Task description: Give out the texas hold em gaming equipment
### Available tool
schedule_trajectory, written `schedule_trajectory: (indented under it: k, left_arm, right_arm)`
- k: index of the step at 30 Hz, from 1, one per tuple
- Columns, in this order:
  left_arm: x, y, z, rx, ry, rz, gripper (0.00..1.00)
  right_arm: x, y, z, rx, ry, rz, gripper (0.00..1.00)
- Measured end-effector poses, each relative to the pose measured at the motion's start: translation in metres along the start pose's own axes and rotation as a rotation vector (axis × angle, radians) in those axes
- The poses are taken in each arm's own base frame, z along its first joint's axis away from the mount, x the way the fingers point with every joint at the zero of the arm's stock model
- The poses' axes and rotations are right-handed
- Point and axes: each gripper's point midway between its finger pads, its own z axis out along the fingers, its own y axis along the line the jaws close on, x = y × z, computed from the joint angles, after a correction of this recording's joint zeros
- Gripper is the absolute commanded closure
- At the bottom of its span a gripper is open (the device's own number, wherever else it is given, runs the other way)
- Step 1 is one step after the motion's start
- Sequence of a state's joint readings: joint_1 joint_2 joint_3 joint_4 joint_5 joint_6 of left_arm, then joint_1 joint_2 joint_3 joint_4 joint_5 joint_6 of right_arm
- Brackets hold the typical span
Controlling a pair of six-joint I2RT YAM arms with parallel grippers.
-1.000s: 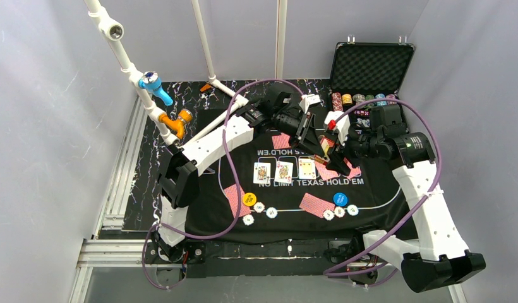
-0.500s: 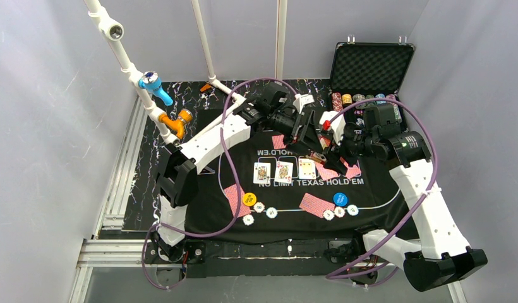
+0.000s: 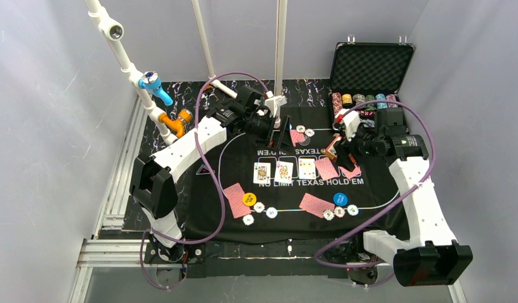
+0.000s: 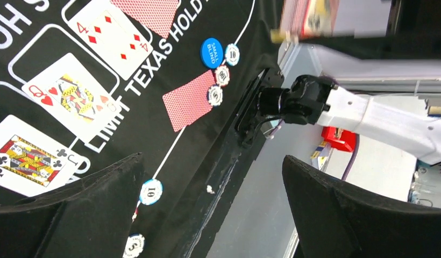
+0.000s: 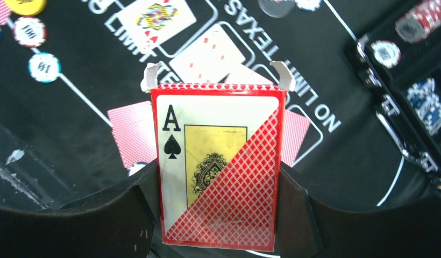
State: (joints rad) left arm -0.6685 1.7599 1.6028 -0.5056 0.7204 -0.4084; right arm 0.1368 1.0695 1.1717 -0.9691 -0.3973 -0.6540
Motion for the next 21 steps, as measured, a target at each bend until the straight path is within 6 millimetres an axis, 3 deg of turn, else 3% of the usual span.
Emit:
schedule_trajectory:
  k: [6,12,15,21]
  left_arm:
    - [0.012,0.003,-0.006,-0.023,0.011,0.043,0.02]
    - [0.016,0.006,-0.006,-0.029,0.023,0.061,0.02]
    - [0.018,0.007,-0.006,-0.032,0.030,0.063,0.02]
    - [0.024,0.010,-0.007,-0.039,0.051,0.070,0.02]
  right_arm:
    - [0.029,-0.053,0.004,0.055,0.007,0.129,0.99]
    - [0.086,-0.108,-0.001,0.099,0.036,0.221,0.99]
    - [0.104,-0.117,0.000,0.104,0.041,0.200,0.99]
    - [0.125,-0.115,0.015,0.090,0.029,0.123,0.99]
